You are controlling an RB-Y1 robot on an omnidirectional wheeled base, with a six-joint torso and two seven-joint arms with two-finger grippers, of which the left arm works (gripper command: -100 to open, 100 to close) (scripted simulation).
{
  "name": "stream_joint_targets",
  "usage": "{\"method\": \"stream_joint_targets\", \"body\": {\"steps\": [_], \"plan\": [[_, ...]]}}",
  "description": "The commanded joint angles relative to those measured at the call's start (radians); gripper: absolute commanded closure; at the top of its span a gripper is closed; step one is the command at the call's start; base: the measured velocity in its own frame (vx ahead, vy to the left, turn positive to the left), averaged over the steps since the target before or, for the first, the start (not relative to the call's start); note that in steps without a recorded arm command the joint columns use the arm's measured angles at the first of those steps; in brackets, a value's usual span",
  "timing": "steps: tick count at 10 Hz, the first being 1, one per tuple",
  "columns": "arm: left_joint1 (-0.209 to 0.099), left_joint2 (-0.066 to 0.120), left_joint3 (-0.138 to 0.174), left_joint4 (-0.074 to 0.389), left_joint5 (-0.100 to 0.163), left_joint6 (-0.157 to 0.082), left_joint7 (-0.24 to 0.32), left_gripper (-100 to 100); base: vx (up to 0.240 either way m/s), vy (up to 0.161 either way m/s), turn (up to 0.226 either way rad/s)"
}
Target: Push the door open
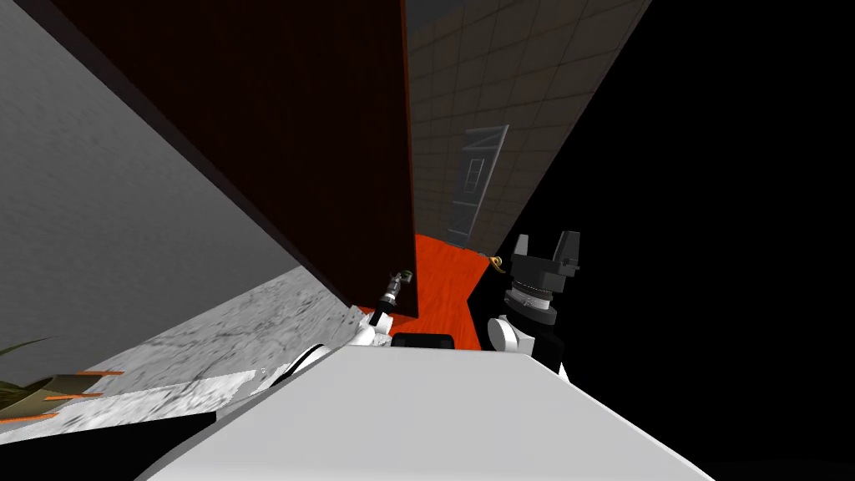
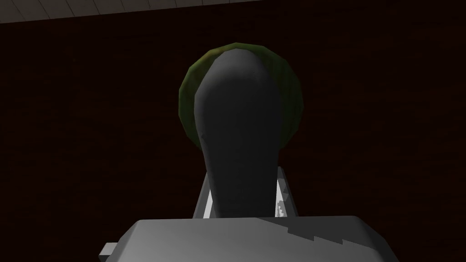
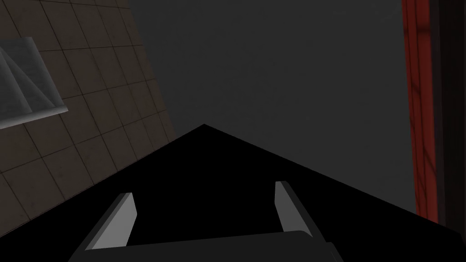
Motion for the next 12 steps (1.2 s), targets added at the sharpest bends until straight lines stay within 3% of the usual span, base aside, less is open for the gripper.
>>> {"method": "stream_joint_targets", "body": {"steps": [1,11,12], "plan": [[-0.007,0.006,0.023,0.013,0.011,-0.011,-0.008,100,0.144,-0.143,0.071],[-0.006,-0.002,0.099,0.023,0.045,-0.009,-0.046,100,0.123,-0.088,0.048],[-0.007,0.001,0.096,0.033,0.044,-0.011,-0.043,100,0.067,-0.033,0.029]]}}
